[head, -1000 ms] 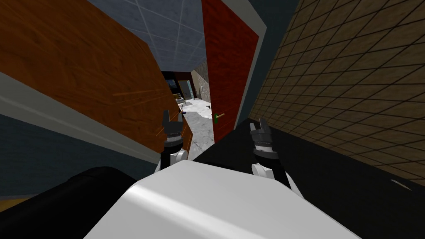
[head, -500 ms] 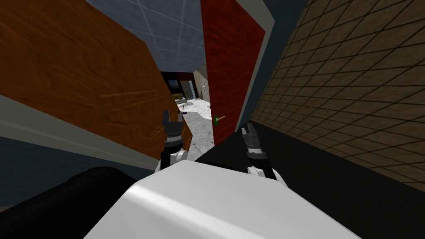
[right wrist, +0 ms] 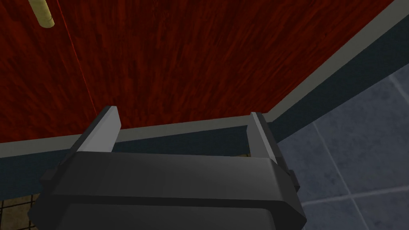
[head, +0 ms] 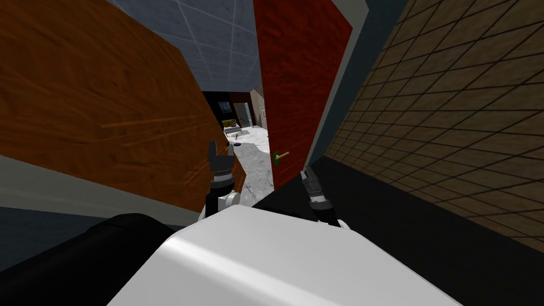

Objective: Push the door open

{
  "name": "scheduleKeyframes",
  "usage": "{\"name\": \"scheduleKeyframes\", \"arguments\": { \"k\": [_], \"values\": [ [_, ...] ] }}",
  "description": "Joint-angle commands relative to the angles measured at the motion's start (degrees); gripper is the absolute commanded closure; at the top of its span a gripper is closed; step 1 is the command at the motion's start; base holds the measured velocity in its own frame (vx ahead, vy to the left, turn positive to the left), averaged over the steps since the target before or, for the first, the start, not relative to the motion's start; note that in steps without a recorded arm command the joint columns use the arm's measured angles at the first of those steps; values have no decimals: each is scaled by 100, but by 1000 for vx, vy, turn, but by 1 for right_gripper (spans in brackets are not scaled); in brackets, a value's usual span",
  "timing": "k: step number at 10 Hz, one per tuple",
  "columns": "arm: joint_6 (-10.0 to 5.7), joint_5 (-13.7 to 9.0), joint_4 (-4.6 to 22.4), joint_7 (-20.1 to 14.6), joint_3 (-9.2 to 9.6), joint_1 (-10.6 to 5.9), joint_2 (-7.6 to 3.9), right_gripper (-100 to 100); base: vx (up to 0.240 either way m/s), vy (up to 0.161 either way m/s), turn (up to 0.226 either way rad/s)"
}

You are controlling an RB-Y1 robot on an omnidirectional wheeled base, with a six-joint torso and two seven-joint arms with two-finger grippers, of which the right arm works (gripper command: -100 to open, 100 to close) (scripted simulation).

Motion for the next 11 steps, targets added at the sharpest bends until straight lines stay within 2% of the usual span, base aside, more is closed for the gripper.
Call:
{"name": "scheduleKeyframes", "arguments": {
  "k": [1,5,11],
  "values": [
    [-25,106,185,-116,126,-15,-63,-100,150,-36,56],
    [-74,467,647,-455,584,69,-300,-100,171,-69,78],
    [-132,900,1201,-862,1135,168,-583,-100,177,-59,64]
  ]
}}
